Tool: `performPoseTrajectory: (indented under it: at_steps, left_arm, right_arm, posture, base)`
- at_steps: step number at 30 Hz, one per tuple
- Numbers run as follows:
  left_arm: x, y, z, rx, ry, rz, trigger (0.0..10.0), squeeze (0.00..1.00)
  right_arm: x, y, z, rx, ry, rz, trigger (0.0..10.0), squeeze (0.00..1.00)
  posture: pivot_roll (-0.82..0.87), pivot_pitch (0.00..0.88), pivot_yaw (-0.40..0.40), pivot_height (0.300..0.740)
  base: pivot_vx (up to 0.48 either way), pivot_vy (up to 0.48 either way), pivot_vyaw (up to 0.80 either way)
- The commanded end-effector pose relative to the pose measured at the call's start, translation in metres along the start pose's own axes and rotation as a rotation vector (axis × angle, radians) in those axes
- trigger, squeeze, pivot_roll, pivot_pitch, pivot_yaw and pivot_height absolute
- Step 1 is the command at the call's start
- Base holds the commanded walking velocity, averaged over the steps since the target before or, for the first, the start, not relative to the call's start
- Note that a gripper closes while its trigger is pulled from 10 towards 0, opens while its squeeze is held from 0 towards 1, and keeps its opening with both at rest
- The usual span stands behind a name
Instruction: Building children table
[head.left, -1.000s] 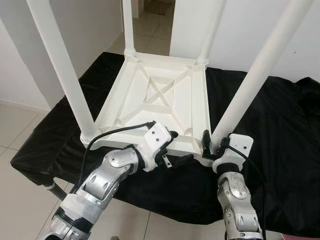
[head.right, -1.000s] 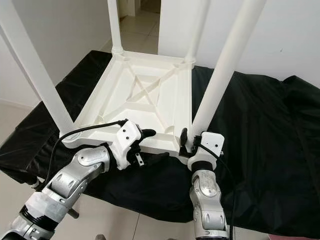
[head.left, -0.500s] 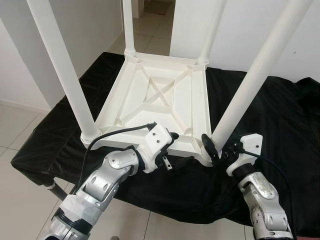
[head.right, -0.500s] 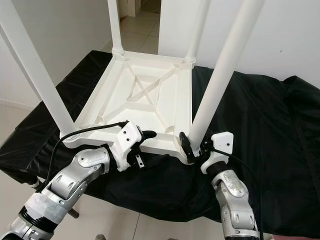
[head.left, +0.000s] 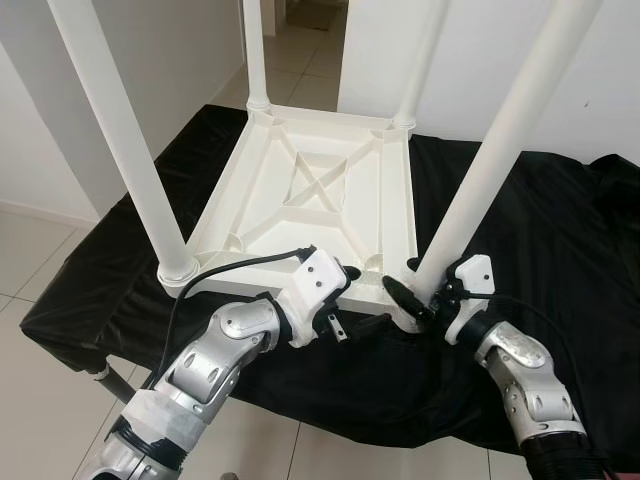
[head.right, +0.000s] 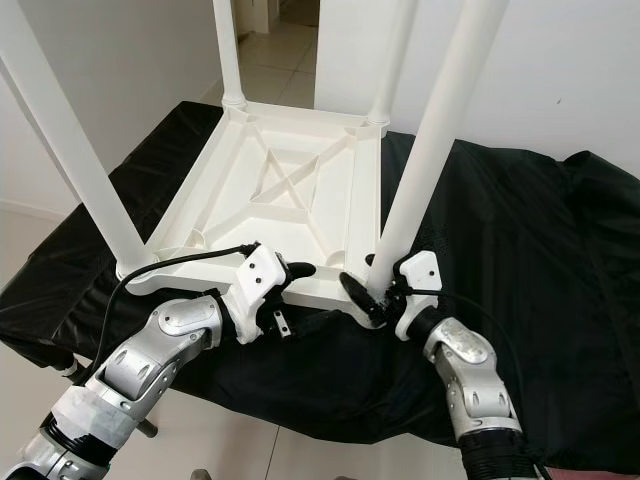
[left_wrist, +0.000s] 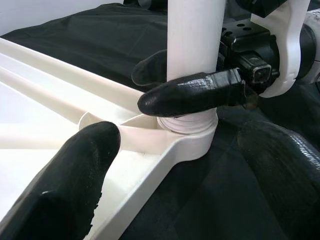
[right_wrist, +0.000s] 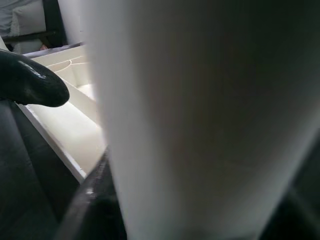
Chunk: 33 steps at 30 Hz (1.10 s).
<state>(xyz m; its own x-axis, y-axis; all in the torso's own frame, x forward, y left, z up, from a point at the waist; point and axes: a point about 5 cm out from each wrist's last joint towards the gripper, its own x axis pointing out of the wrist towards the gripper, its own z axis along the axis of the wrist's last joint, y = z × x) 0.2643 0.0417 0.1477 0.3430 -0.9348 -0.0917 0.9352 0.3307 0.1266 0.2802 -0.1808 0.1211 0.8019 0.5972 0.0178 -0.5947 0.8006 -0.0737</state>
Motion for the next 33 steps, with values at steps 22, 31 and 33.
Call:
performPoseTrajectory:
  at_steps: [22,31,33]
  left_arm:
    - [0.004,-0.005,0.004,0.009,-0.008,-0.077,10.0,0.0]
    - [0.005,-0.004,0.006,0.005,-0.018,-0.069,10.0,0.0]
    - [0.005,-0.005,0.006,0.002,-0.02,-0.068,10.0,0.0]
  right_arm:
    - [-0.003,0.02,-0.006,-0.001,0.014,-0.324,10.0,0.0]
    - [0.008,0.032,-0.008,0.112,0.008,-0.705,10.0,0.0]
    - [0.015,0.038,-0.005,0.127,-0.012,-0.697,10.0,0.0]
  posture:
    - [-0.1,0.0,-0.022,0.74]
    - [-0.09,0.0,-0.03,0.74]
    - [-0.1,0.0,-0.028,0.74]
  base:
    - [0.0,0.0,0.0]
    - [0.0,0.0,0.0]
    - [0.0,0.0,0.0]
